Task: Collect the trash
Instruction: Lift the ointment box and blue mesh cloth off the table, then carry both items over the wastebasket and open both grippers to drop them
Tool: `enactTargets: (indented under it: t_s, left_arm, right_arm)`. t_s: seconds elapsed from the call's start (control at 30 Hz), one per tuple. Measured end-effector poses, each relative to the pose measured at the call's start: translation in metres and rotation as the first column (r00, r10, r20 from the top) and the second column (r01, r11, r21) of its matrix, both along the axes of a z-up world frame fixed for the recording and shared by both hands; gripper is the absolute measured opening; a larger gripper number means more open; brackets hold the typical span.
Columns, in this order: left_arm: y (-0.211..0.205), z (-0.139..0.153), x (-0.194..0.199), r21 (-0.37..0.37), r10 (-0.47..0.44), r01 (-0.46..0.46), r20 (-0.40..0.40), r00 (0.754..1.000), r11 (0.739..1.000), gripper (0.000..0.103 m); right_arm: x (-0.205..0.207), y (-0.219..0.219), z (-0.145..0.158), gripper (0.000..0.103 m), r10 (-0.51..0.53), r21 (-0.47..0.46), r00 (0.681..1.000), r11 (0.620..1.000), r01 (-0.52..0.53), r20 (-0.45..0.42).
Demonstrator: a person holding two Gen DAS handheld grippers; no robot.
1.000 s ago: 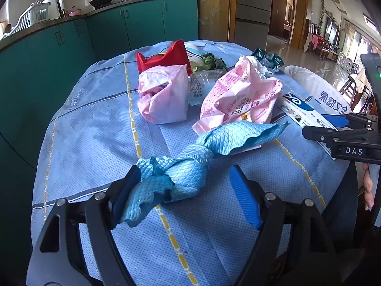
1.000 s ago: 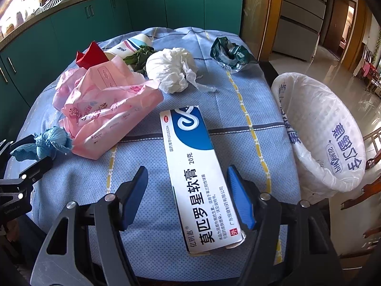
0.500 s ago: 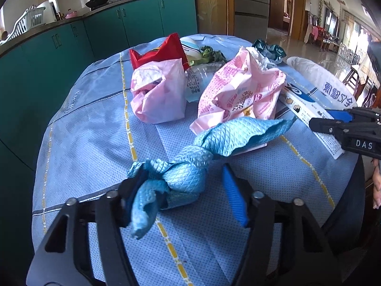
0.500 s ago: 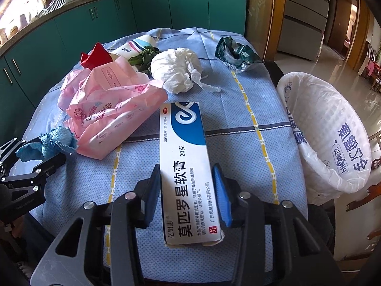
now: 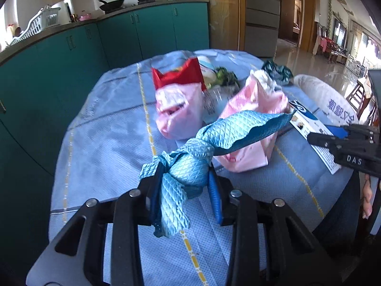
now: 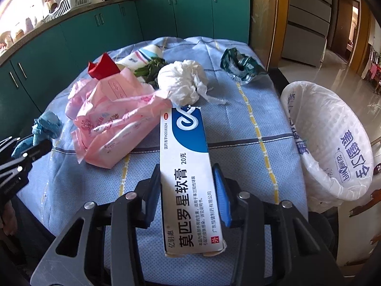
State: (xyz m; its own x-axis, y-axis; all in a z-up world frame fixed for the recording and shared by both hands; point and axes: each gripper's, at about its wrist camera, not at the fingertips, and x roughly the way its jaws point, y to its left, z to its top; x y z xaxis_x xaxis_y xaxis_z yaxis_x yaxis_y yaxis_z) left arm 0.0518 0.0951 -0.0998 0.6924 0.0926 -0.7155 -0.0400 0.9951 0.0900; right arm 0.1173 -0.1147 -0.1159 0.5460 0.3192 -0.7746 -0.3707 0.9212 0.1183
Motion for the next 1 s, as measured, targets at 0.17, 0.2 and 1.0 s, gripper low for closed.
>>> enactTargets:
  t_s: [0.17,0.2,1.0]
  left_arm:
    - [-0.012,0.030,-0.002,0.025,-0.011,0.009,0.059,0.998,1.000,0.036]
    - [-0.015,0.036,-0.002,0.031,-0.018,0.015,0.071,0.997,0.999,0.036]
    - [-0.176,0.052,0.101,-0.014,-0.332,0.334,0.074,0.940,0.942,0.036]
  right_arm:
    - [-0.004,-0.023,0.022,0.042,-0.037,0.038,0.998,0.999,0.035,0.056]
    - [-0.005,-0.027,0.025,0.042,-0.045,0.040,0.997,0.998,0.042,0.065]
    - [0.099,-0.211,-0.030,0.046,-0.415,0.020,0.909,0.909,0.416,-0.037]
